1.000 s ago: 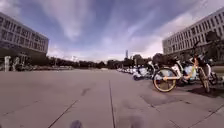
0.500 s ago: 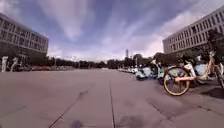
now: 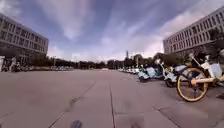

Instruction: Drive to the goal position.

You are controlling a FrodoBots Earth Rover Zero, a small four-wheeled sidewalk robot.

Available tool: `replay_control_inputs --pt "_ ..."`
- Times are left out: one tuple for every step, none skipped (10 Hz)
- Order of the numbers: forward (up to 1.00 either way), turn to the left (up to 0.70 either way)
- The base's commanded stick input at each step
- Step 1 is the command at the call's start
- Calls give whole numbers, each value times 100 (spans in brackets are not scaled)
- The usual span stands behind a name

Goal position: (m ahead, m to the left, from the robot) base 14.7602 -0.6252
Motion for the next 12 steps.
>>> replay_control_inputs --pt "100 0" --pt "100 0" --pt "100 0" --pt "100 0" --pt "100 0" --pt "100 0" --pt "100 0" --pt "100 0" --pt "100 0" --pt "100 0" --pt "100 0" --pt "100 0"
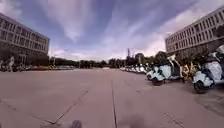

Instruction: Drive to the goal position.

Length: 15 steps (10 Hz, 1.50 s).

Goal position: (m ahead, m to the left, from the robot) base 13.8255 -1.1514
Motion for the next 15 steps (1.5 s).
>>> replay_control_inputs --pt "100 0" --pt "100 0" --pt "100 -2" --pt "100 -6" --pt "100 -6" --pt "100 0" --pt "100 0" --pt "100 -24" --pt "100 -12" --pt "100 0" --pt "100 0" --pt "100 0" --pt "100 0" --pt "100 0" --pt "100 0"
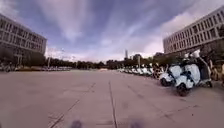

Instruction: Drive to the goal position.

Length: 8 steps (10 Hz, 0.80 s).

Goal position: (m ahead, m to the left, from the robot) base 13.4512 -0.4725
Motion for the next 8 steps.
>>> replay_control_inputs --pt "100 0" --pt "100 0" --pt "100 0" --pt "100 0" --pt "100 0" --pt "100 0" --pt "100 0" --pt "100 0"
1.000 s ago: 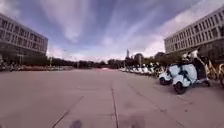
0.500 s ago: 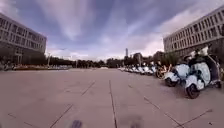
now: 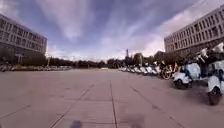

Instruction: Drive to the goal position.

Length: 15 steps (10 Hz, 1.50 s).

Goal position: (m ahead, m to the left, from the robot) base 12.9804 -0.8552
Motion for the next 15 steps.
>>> replay_control_inputs --pt "100 0" --pt "100 0" --pt "100 0" --pt "100 0" --pt "100 0" --pt "100 0" --pt "100 0" --pt "100 0" --pt "100 0" --pt "100 0" --pt "100 0" --pt "100 0" --pt "100 0" --pt "100 0" --pt "100 0"
